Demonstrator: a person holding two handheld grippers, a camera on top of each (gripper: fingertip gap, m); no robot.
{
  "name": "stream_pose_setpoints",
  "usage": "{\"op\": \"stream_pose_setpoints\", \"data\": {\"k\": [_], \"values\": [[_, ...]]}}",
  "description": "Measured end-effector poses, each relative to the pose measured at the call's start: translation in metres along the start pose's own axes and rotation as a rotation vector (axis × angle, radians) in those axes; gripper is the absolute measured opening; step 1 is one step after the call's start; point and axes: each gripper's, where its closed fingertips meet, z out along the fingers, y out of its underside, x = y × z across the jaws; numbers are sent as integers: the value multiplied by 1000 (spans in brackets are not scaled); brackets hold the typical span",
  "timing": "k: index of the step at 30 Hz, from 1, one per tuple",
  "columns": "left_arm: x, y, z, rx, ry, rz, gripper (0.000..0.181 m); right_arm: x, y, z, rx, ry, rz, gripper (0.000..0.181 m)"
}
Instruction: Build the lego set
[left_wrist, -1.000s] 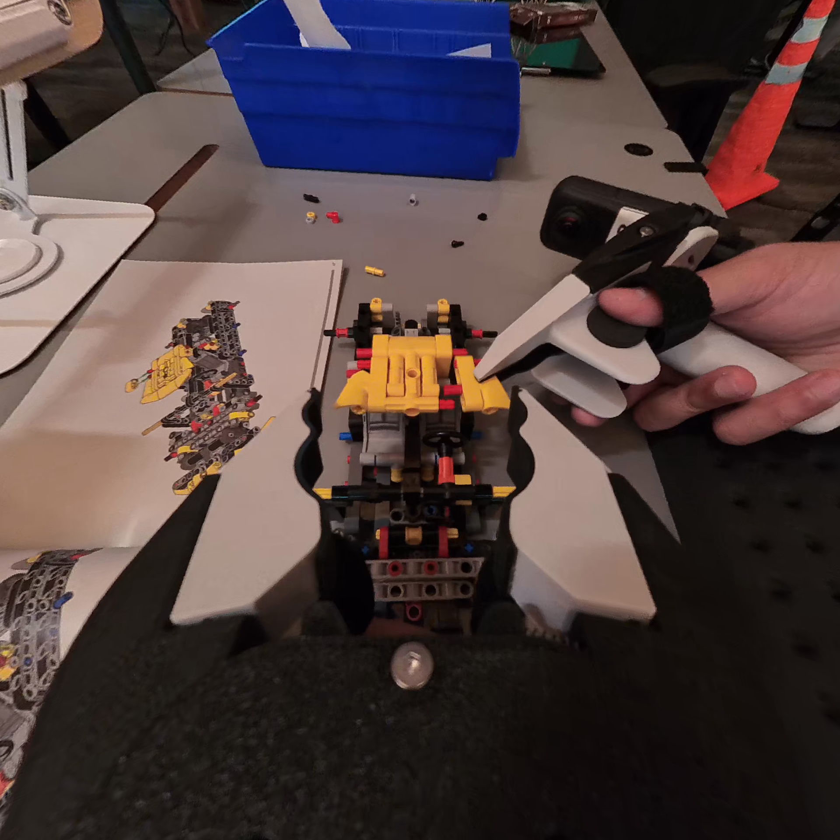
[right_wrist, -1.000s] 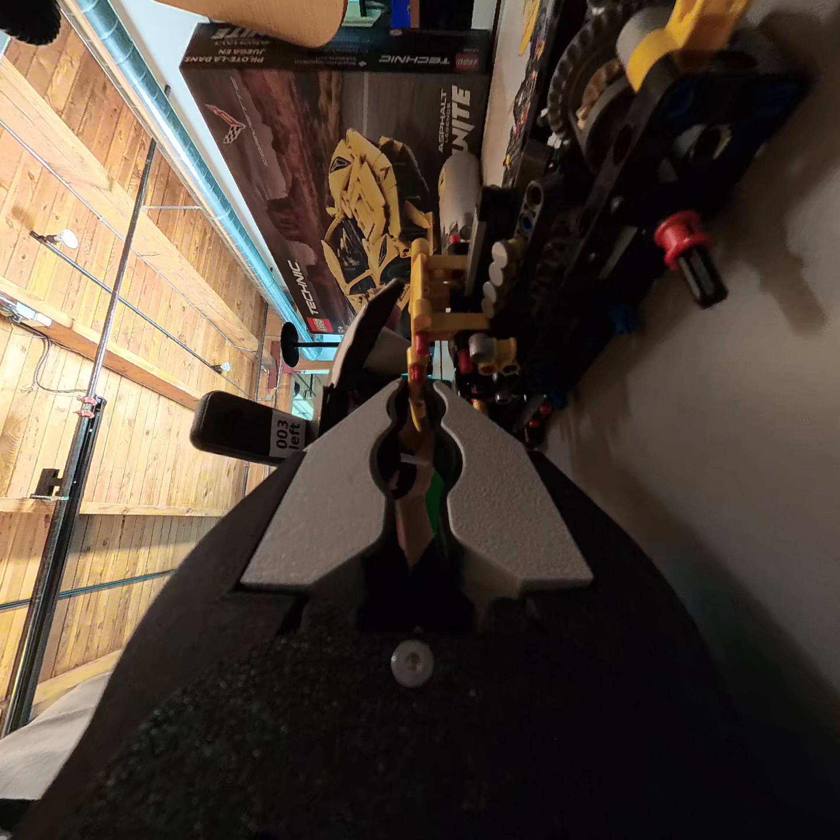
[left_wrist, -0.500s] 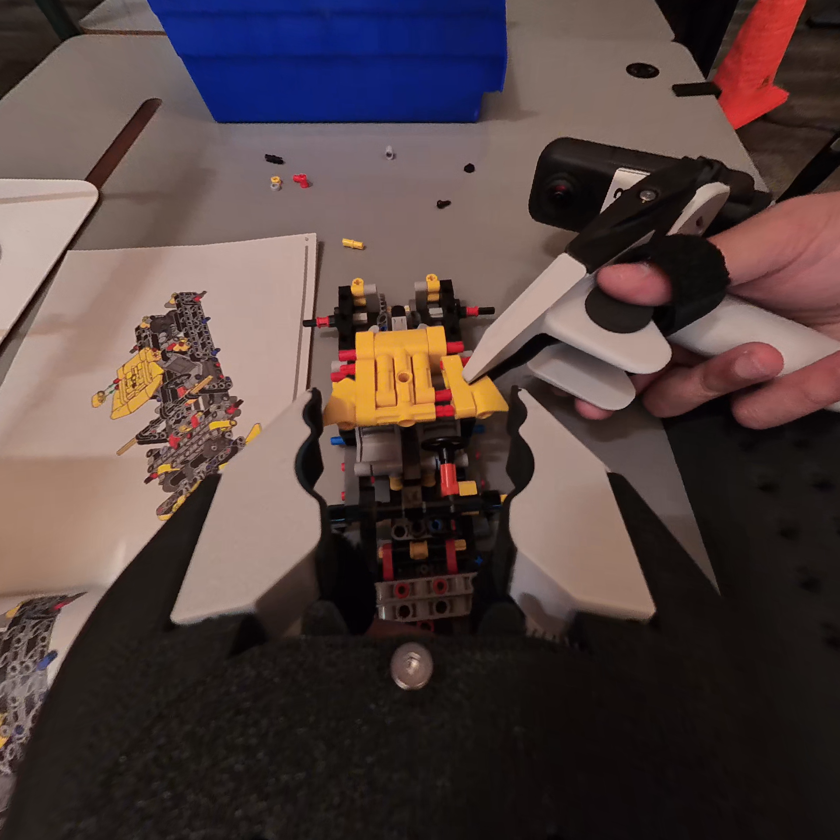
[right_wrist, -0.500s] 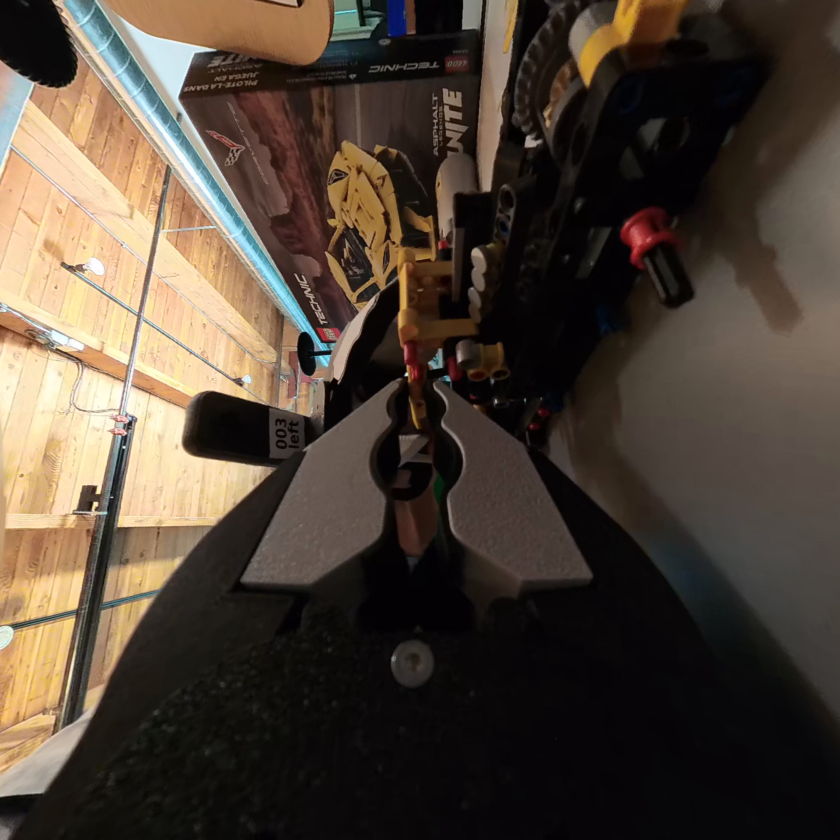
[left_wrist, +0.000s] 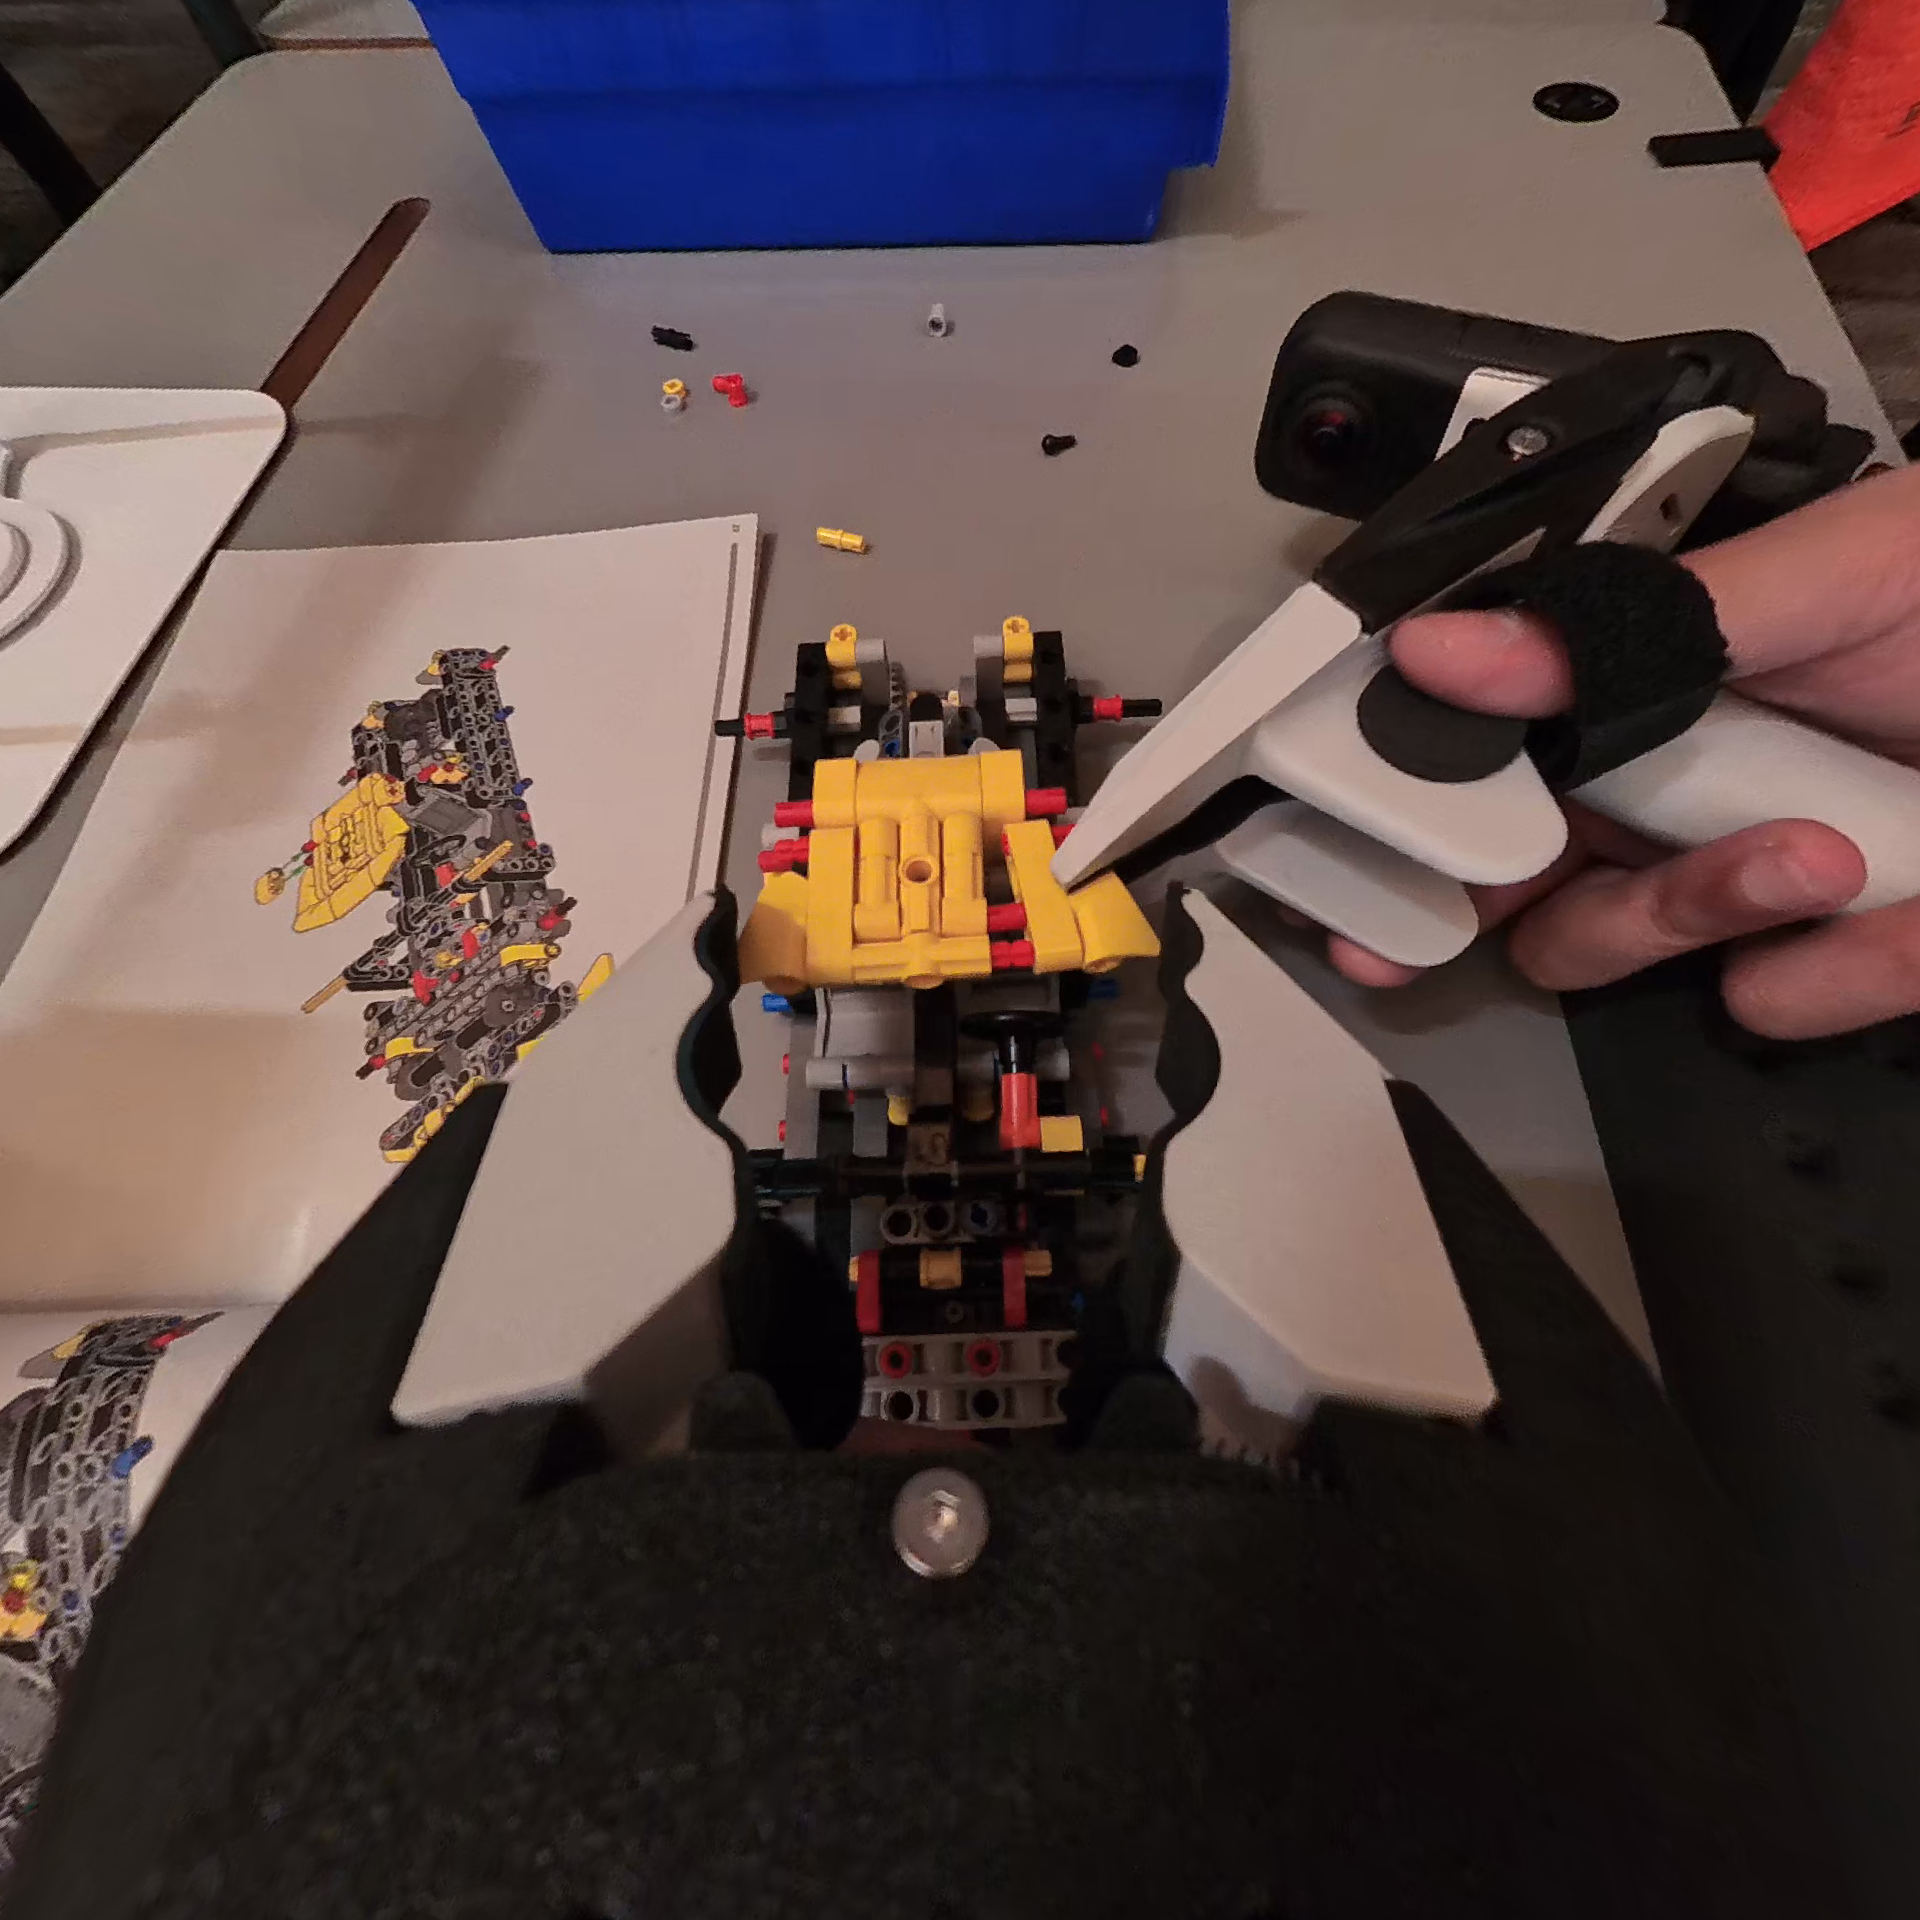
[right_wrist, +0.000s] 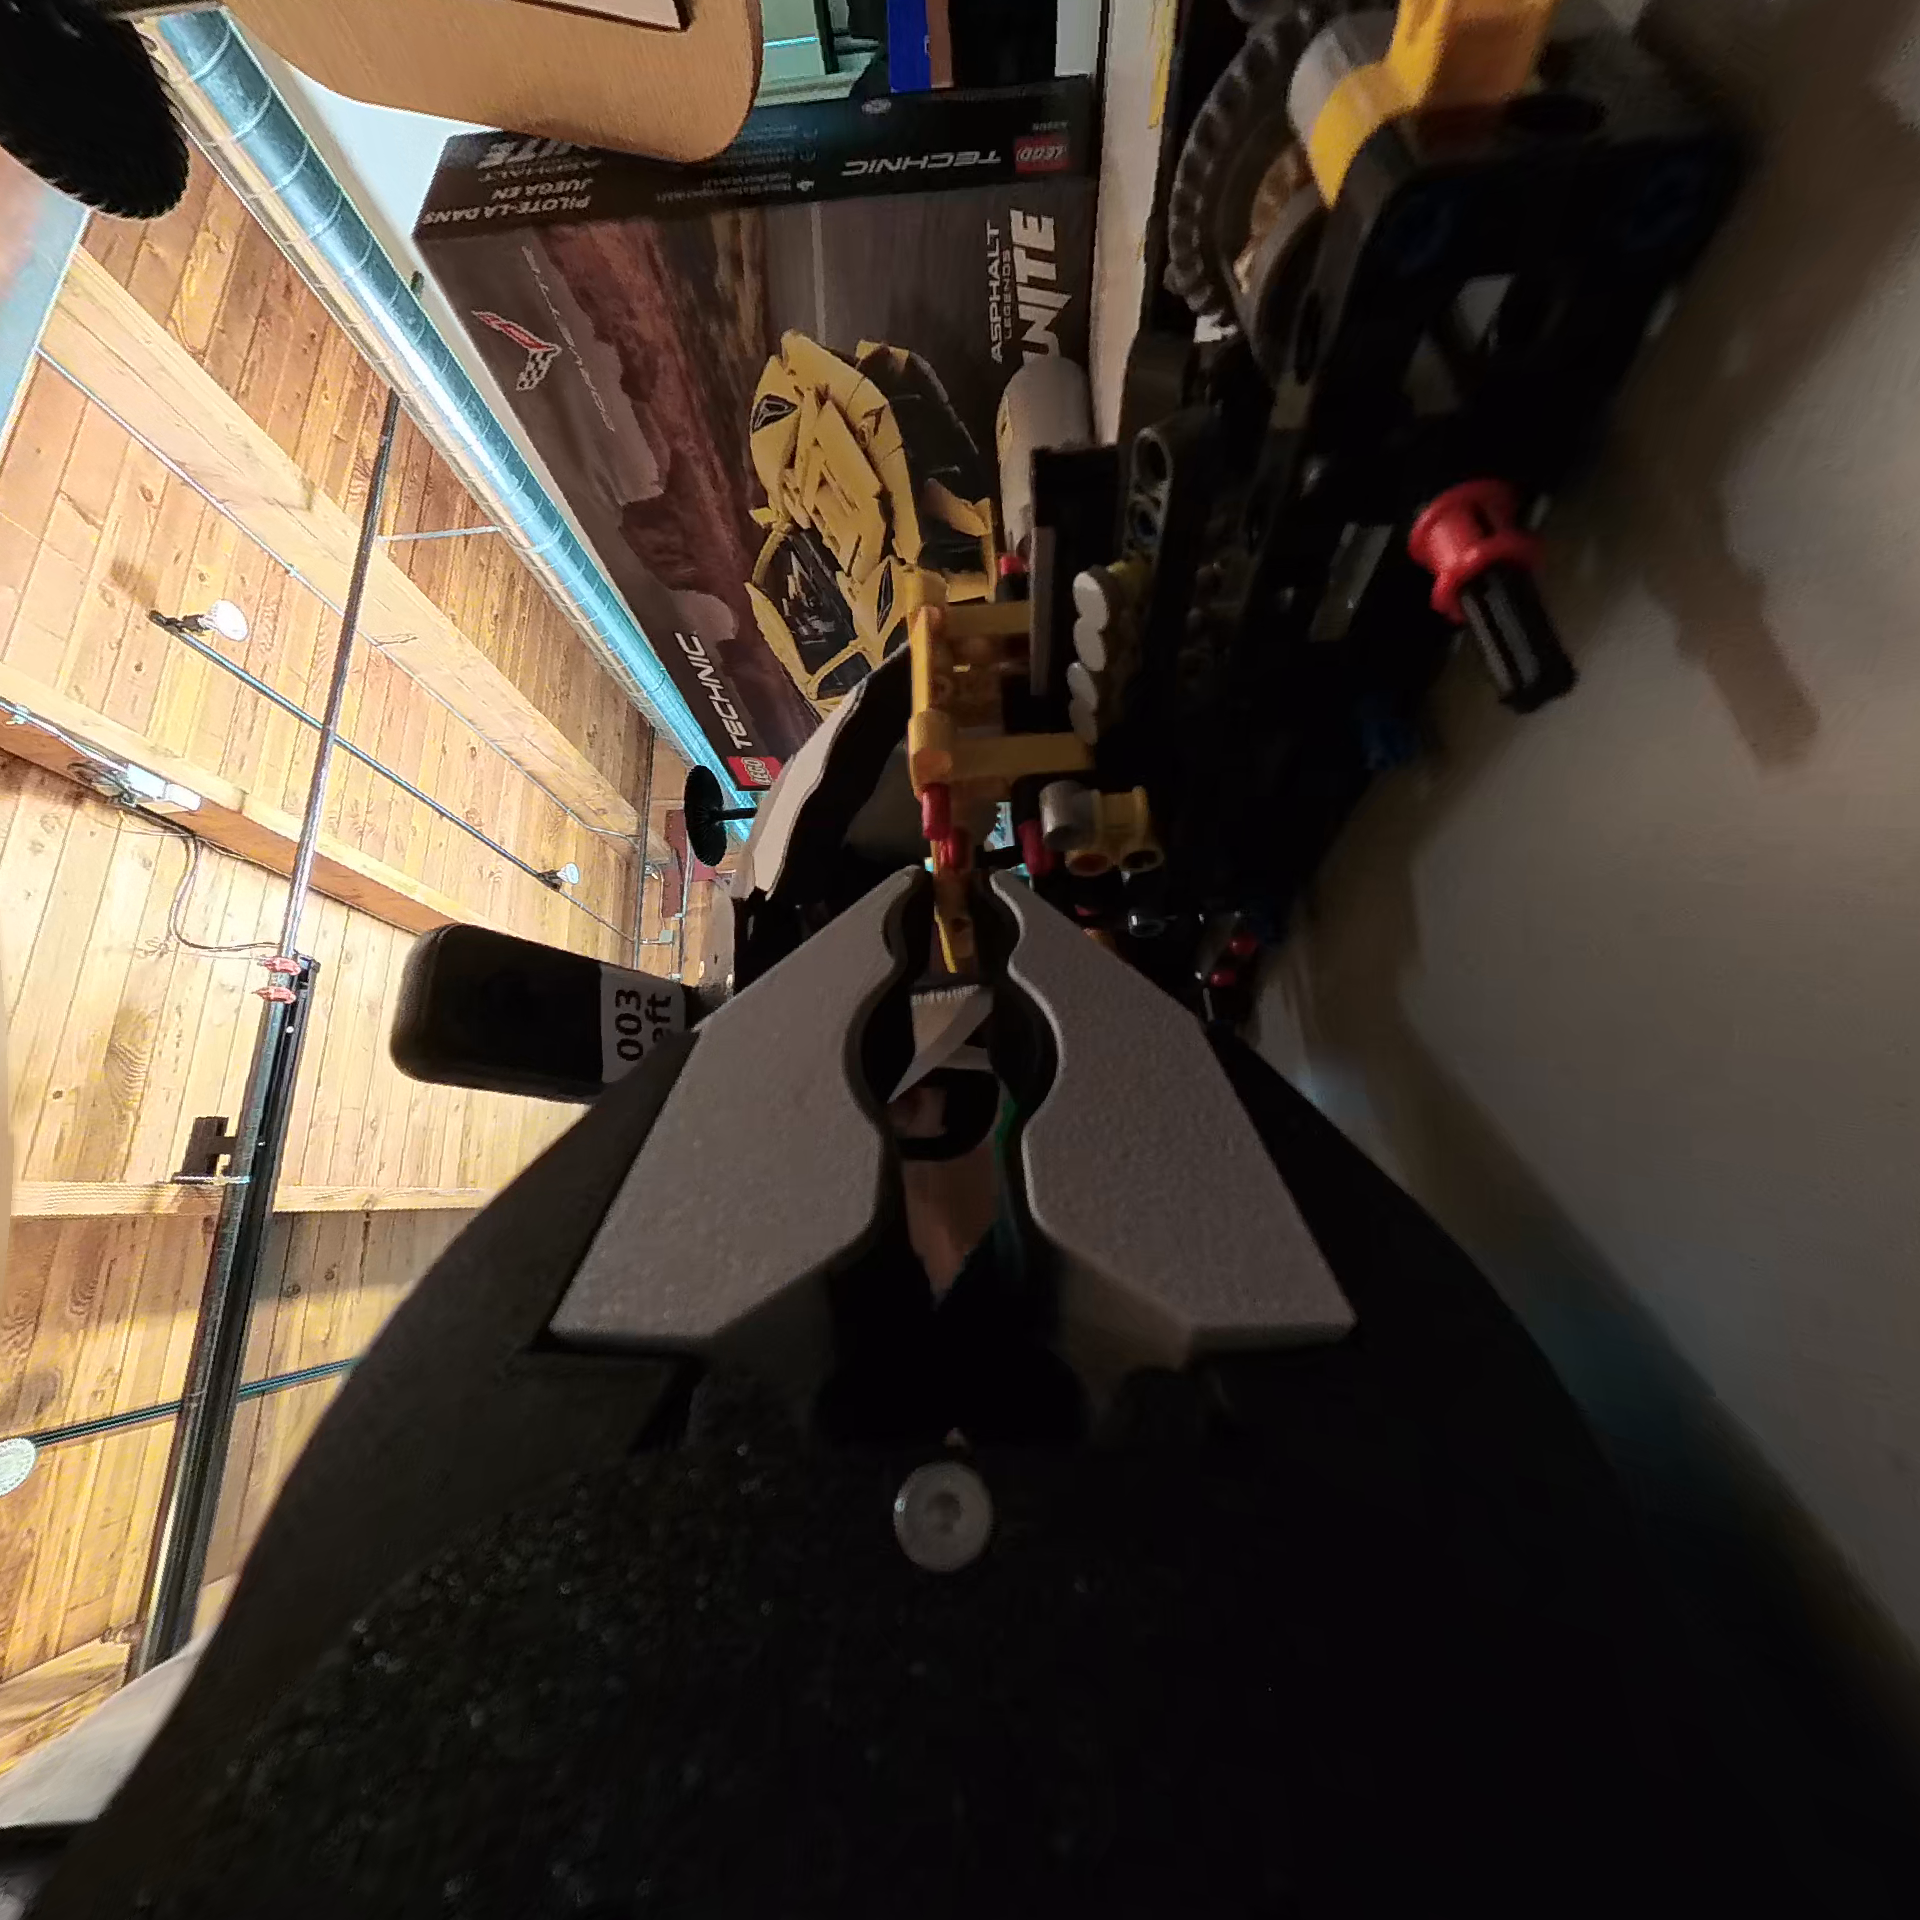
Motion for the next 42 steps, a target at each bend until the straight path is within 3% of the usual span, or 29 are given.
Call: {"op": "stream_pose_setpoints", "data": {"k": [17, 27, 31, 33, 36, 39, 42], "values": [[1, 0, -4, 28, 66, -4, 79, -2, 6, 0, -55, -2, -29, 6], [0, 0, -3, 28, 58, -6, 79, -4, 16, -21, -138, 96, -199, 23], [0, -1, -2, 33, 59, -4, 79, -19, 8, -46, -222, 164, -564, 21], [0, -1, -2, 30, 57, -1, 79, -37, -1, -48, -318, 128, -928, 26], [0, -1, -2, 32, 52, 4, 79, -34, -19, -37, -570, 172, -1476, 42], [0, -1, -2, 28, 48, 4, 79, -23, -20, -20, -917, 184, -1682, 51], [0, 0, -2, 22, 40, 7, 79, -12, -22, 3, -1135, 183, -1812, 62]]}}
